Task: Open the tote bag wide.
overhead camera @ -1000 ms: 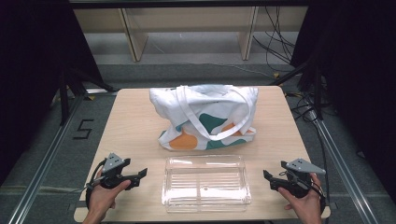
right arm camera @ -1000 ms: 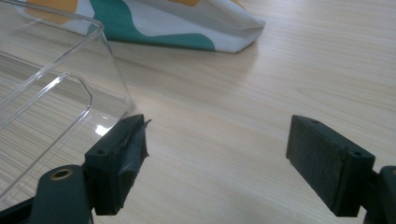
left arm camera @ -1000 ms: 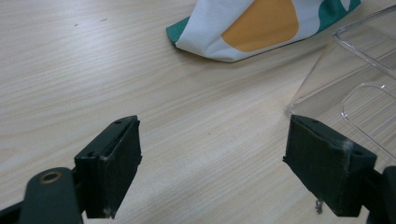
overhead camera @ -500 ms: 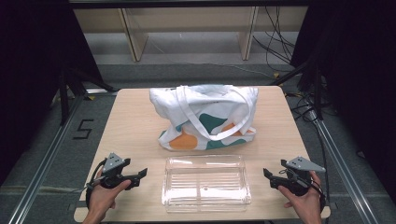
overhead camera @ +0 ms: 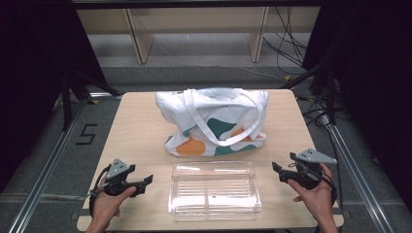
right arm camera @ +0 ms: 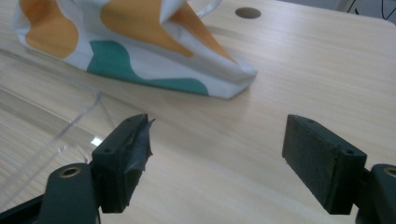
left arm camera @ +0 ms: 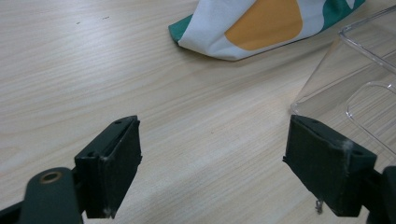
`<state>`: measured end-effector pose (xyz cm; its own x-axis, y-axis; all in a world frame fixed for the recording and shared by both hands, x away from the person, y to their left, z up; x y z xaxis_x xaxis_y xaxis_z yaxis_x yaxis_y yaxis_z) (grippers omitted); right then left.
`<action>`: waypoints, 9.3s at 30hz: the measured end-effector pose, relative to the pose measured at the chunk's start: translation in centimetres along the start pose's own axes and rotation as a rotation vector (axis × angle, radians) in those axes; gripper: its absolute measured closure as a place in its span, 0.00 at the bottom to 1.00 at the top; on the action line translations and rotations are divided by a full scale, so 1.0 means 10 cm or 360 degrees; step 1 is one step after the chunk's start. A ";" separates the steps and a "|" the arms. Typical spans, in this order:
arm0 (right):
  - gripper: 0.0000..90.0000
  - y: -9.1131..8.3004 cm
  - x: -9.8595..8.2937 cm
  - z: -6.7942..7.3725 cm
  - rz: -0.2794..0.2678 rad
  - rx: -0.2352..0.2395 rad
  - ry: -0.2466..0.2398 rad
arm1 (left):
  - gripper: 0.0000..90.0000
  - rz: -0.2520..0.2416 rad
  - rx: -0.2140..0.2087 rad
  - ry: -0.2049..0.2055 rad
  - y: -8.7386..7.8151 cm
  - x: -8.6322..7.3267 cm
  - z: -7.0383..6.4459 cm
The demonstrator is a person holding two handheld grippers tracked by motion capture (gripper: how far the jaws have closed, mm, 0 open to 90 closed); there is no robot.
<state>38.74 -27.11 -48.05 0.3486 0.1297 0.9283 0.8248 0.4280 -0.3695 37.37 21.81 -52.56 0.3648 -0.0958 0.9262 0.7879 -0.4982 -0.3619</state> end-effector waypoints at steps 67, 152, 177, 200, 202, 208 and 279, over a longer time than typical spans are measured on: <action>0.97 0.93 2.10 0.28 -0.0033 0.0323 -0.0255 | 0.24 -0.0031 -0.0024 -0.0007 -0.01 0.03 0.01; 0.97 1.11 0.04 0.31 0.0315 0.0533 -0.0193 | 0.99 0.0195 -0.0359 0.0267 1.48 0.58 -0.31; 0.96 1.34 0.43 0.27 0.0195 0.0454 -0.0157 | 0.84 0.0290 -0.0253 0.0429 1.78 1.22 -0.13; 1.00 1.23 0.25 0.28 0.0368 0.0566 -0.0247 | 0.88 0.0225 -0.0125 -0.0017 2.30 1.00 0.23; 1.00 1.18 0.48 0.24 0.0250 0.0562 -0.0228 | 0.78 0.0147 -0.0123 0.0022 2.18 1.13 0.21; 1.00 1.28 0.74 0.13 0.0159 0.0462 -0.0223 | 0.80 0.0052 -0.0246 0.0142 1.78 1.33 -0.01; 0.98 1.29 0.21 0.23 0.0325 0.0539 -0.0177 | 0.93 0.0126 -0.0245 0.0148 1.85 1.02 -0.05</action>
<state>49.06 -19.29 -50.73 0.4247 0.3304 0.8429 0.5438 0.6513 -0.5293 55.39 11.15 -49.71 0.3700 -0.2155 0.9037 0.6709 -0.6109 -0.4204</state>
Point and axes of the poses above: each handheld gripper's, and its own axes: y roughly forward along the jaws, x roughly out of its top, z roughly to its left, the point moved 6 cm from there along y, roughly forward along the jaws, and after that the axes turned 12 degrees about -z, right-handed, at the moved point
